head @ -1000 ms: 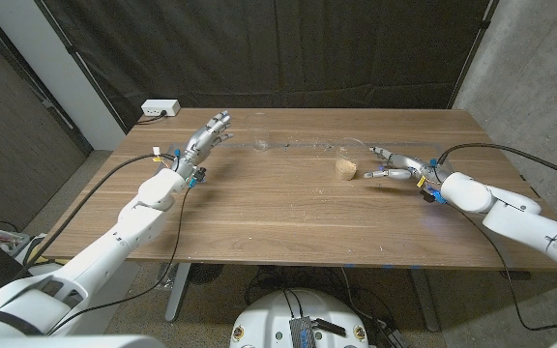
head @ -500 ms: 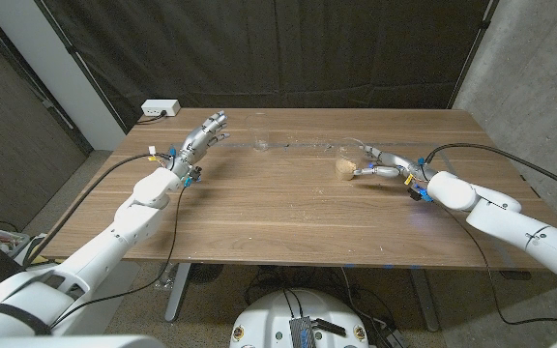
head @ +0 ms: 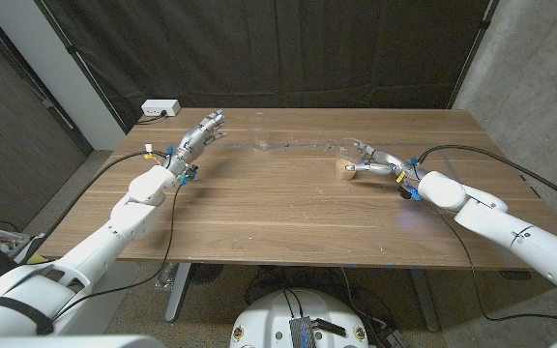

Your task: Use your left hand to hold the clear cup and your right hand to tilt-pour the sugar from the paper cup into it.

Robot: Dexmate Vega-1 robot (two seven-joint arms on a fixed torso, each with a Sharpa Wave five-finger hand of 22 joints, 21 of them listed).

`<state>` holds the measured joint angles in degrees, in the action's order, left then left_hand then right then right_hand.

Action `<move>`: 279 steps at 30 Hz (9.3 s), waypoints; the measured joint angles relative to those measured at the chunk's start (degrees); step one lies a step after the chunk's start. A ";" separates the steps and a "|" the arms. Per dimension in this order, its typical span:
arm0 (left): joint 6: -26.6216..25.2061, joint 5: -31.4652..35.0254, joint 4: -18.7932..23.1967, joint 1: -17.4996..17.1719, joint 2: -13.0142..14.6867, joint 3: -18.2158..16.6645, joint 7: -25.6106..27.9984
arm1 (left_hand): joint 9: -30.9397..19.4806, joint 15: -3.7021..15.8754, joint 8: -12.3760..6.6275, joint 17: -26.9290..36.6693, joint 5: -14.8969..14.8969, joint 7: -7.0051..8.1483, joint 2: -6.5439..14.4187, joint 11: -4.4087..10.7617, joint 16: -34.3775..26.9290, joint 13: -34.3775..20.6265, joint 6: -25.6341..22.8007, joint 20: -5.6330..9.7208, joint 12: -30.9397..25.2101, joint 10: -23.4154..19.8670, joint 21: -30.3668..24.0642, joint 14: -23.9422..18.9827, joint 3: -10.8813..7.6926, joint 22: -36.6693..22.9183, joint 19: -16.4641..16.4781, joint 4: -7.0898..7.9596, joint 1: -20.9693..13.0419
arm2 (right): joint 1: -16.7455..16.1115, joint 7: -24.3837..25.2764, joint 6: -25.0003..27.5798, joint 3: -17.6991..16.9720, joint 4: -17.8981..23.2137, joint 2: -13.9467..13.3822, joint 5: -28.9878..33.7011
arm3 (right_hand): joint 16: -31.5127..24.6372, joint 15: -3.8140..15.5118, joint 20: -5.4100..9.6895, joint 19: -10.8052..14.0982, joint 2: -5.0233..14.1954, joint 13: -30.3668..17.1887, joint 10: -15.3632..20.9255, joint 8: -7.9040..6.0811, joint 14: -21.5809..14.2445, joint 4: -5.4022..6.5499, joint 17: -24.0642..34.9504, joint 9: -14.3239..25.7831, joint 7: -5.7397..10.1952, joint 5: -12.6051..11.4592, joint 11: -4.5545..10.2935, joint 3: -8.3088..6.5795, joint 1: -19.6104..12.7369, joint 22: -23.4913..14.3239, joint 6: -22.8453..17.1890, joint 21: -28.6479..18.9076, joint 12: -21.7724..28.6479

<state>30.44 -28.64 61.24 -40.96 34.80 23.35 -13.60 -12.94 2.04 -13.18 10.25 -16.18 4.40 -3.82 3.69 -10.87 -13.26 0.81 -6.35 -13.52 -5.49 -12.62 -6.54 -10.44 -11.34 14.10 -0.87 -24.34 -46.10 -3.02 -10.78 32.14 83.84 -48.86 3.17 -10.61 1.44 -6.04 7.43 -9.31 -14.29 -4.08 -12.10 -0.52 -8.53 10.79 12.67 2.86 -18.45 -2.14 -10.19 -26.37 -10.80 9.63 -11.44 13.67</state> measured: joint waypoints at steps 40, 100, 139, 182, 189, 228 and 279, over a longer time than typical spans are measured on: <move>4.28 -1.88 -11.69 5.41 -2.22 0.51 -7.17 | 0.02 0.00 0.00 0.00 0.00 0.00 0.00 0.00 0.00 -0.19 0.00 0.21 0.00 0.00 0.00 0.00 0.40 0.02 0.21 0.09 0.00 | -2.07 11.44 -0.78 0.36 -2.25 9.54 -3.94 | -1.30 -0.08 0.00 1.05 2.69 -1.06 2.38 -0.89 -2.39 0.72 0.55 0.53 0.23 -0.63 1.98 0.06 -1.86 -0.29 -1.88 -0.47 1.82; 4.24 -0.51 -13.86 7.52 -3.05 1.95 -7.11 | 0.03 0.00 0.00 0.00 -0.88 -0.31 -0.12 0.00 0.00 -0.46 -0.31 0.41 0.00 0.00 -0.38 0.00 0.87 0.03 0.42 0.07 -0.92 | -5.05 22.81 -16.49 -2.17 -9.11 17.81 -6.76 | -17.87 1.00 8.48 13.03 10.93 -20.63 8.18 -9.37 -16.98 -0.16 20.67 6.89 4.42 1.82 6.94 -0.31 -13.96 -5.03 -9.97 -7.39 19.82; 7.68 10.57 -11.27 5.31 1.40 3.60 5.32 | -0.53 0.10 0.92 0.54 -1.33 -2.05 -1.30 0.46 0.00 -1.16 3.91 1.44 0.13 0.94 -0.39 0.77 2.04 0.03 0.61 -1.59 -3.57 | -5.52 11.68 -11.19 -6.77 -0.01 10.66 -13.10 | -20.82 0.90 8.48 13.02 10.62 -24.11 9.23 -11.72 -16.88 -0.16 25.42 8.74 5.74 3.20 7.58 1.27 -16.68 -5.85 -10.89 -7.86 23.52; 15.12 29.67 -32.77 13.80 -4.72 14.83 31.28 | -3.71 -2.85 -1.68 3.02 -2.94 -5.84 -4.44 -2.35 -0.51 -4.78 4.84 7.05 -1.07 4.22 1.02 5.95 5.86 0.15 -5.24 -2.84 -4.75 | -9.21 11.28 -9.01 -8.98 6.70 7.01 -12.52 | -20.41 0.84 8.48 13.01 10.85 -26.07 9.22 -12.70 -17.42 0.47 26.00 9.81 5.72 4.05 7.57 1.90 -16.91 -6.12 -10.87 -8.20 25.12; 15.17 26.87 -37.35 17.05 -7.20 18.33 31.32 | -4.06 -2.51 -2.13 3.48 -3.33 -6.05 -3.82 -2.14 -1.05 -5.31 4.18 7.14 -1.77 3.36 0.51 5.18 6.40 -0.01 -4.86 -2.77 -4.91 | -9.74 11.44 -7.71 -9.21 8.13 6.58 -12.28 | -20.37 0.84 8.48 13.01 10.84 -26.40 9.22 -12.70 -17.42 0.48 26.12 9.80 5.72 4.27 7.57 1.91 -16.90 -6.12 -10.87 -8.20 25.34; 5.37 21.58 -40.40 26.05 -12.06 29.40 26.17 | -5.03 -1.80 -3.36 4.55 -3.78 -5.73 -3.14 -1.94 -1.55 -6.83 3.06 7.05 -3.53 2.54 0.01 3.85 6.88 0.01 -4.18 -2.77 -5.14 | -9.62 11.31 -7.25 -9.72 8.89 6.39 -11.99 | -19.46 1.03 8.48 13.01 11.07 -27.55 9.22 -13.54 -17.62 0.79 26.78 10.33 5.33 4.49 7.57 2.22 -17.28 -6.12 -11.68 -8.49 26.41; 1.53 17.62 -37.80 26.26 -14.05 31.32 21.31 | -7.16 0.22 -8.67 6.39 -5.99 -3.07 -1.35 0.70 -4.22 -10.80 -5.13 8.20 -10.22 -5.43 -3.55 -7.18 8.70 0.14 6.17 -4.11 -9.51 | -11.96 13.95 -10.51 -9.98 8.94 6.42 -8.17 | -18.36 0.95 8.70 12.78 10.99 -28.91 9.42 -14.20 -18.80 0.94 27.33 10.58 5.22 4.93 7.37 2.37 -17.34 -6.12 -12.82 -8.71 27.96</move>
<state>31.97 -11.02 23.44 -14.70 20.74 54.67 7.71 -20.10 2.26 -21.85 16.65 -22.16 1.32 -5.17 4.39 -15.08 -24.07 -4.32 1.85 -23.74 -10.92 -16.17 -13.73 -1.74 -11.20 20.27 -4.98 -33.86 -58.06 10.93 -21.29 22.16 92.78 -42.44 -5.00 -28.97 2.39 2.66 20.21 1.68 -43.19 5.33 -26.30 -19.32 -7.59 38.12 23.25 8.08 -13.52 5.23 -7.82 -43.71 -16.92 -3.18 -20.15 41.62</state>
